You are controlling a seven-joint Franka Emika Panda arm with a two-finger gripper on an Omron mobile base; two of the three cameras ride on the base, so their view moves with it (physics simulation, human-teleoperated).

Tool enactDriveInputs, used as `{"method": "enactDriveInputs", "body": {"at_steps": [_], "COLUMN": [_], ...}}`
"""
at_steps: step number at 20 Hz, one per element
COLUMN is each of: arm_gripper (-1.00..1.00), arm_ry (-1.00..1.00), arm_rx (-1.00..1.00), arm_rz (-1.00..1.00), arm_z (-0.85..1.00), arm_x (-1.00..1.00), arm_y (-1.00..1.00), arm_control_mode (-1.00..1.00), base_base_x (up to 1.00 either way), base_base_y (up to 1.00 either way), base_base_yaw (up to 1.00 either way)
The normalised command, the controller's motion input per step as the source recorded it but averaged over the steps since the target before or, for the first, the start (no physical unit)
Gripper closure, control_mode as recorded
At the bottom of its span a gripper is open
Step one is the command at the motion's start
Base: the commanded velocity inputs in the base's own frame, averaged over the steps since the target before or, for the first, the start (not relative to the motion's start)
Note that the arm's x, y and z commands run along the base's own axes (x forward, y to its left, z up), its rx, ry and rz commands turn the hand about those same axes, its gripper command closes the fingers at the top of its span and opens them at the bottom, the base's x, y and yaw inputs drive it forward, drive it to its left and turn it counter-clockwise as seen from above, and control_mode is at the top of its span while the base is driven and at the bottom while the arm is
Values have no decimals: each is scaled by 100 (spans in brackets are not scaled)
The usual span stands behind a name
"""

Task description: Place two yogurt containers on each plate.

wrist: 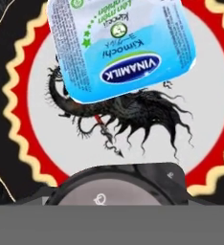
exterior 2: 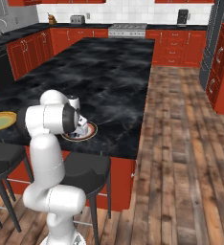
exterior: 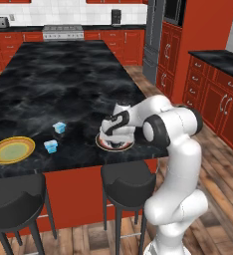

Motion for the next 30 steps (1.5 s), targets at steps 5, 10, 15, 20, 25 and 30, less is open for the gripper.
{"method": "enactDriveInputs", "body": {"at_steps": [5,10,15,20,25,30], "arm_gripper": [-100,-100,-100,-100,-100,-100], "arm_ry": [0,-1,-4,-11,-4,0], "arm_rx": [0,0,0,0,0,5], "arm_rz": [-7,-6,-7,-3,0,1], "arm_z": [-18,0,33,60,79,40], "arm_x": [0,0,-5,-40,-47,-31], "arm_y": [0,-2,-3,-1,5,32], "arm_control_mode": [-100,-100,-100,-100,-100,-100], "base_base_x": [0,0,0,0,0,0], "base_base_y": [0,0,0,0,0,0], "base_base_yaw": [0,0,0,0,0,0]}}
